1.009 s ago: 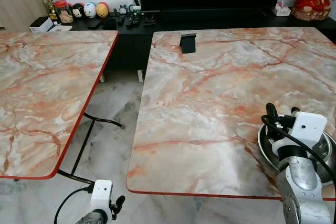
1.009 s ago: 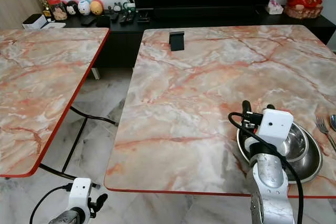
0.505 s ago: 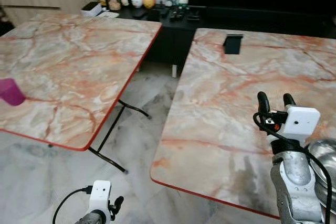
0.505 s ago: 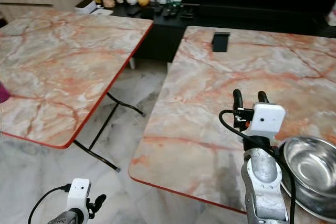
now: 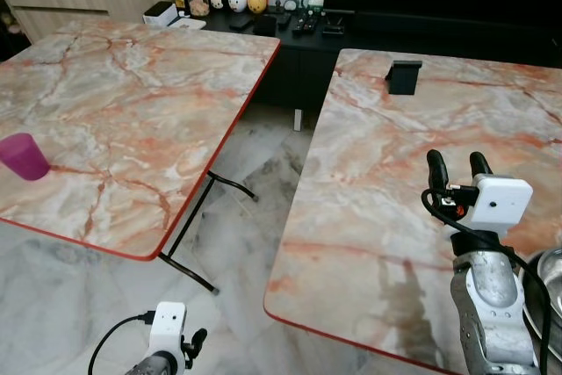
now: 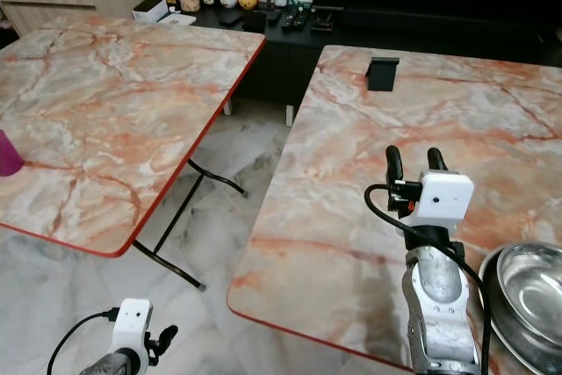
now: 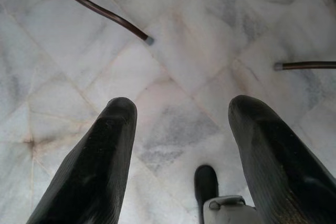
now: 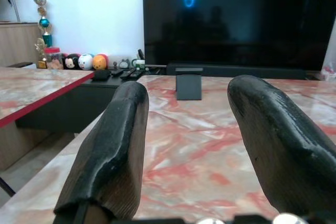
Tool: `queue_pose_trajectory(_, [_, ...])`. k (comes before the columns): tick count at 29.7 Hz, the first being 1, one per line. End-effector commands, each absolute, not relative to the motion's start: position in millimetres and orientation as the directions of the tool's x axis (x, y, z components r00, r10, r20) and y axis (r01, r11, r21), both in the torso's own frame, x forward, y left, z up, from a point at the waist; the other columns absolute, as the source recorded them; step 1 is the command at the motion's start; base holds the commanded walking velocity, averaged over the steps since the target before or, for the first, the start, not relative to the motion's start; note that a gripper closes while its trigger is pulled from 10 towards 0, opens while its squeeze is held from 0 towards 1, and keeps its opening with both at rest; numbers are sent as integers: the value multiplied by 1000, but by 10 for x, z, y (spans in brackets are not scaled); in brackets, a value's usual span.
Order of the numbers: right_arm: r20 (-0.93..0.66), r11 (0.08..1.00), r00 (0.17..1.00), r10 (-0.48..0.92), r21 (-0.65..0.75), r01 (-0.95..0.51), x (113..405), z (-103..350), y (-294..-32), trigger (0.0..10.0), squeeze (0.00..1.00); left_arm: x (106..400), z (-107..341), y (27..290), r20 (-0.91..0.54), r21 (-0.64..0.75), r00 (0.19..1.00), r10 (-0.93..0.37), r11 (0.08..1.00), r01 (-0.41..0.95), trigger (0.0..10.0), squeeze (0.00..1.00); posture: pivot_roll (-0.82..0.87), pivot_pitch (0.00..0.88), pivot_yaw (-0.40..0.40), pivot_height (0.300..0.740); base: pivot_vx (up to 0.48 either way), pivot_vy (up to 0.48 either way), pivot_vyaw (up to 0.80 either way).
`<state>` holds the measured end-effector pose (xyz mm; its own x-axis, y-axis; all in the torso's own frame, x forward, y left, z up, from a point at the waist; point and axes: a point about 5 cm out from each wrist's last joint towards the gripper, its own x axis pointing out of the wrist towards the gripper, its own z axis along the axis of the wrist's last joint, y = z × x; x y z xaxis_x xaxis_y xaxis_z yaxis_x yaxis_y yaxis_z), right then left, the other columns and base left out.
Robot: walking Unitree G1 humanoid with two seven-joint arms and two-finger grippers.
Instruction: Setting the table
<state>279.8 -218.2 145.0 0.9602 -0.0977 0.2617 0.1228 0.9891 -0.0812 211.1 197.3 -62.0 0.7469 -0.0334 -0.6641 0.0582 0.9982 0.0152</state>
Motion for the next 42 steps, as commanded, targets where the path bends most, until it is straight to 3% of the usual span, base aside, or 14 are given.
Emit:
queue_pose_trajectory(1, [270, 989, 958, -93, -82, 119, 2810, 1465, -2186, 10000, 0, 2079, -632, 2010, -671, 30, 741, -23, 998, 58, 10000, 0, -58, 0, 42, 740, 0, 0, 788])
queue_pose_trajectory(42, [289, 995, 956, -42, -78, 67, 2841, 1483, -2110, 10000, 0, 2105, -616, 2027, -667, 36, 745, -12, 998, 49, 10000, 0, -45, 0, 39, 740, 0, 0, 792])
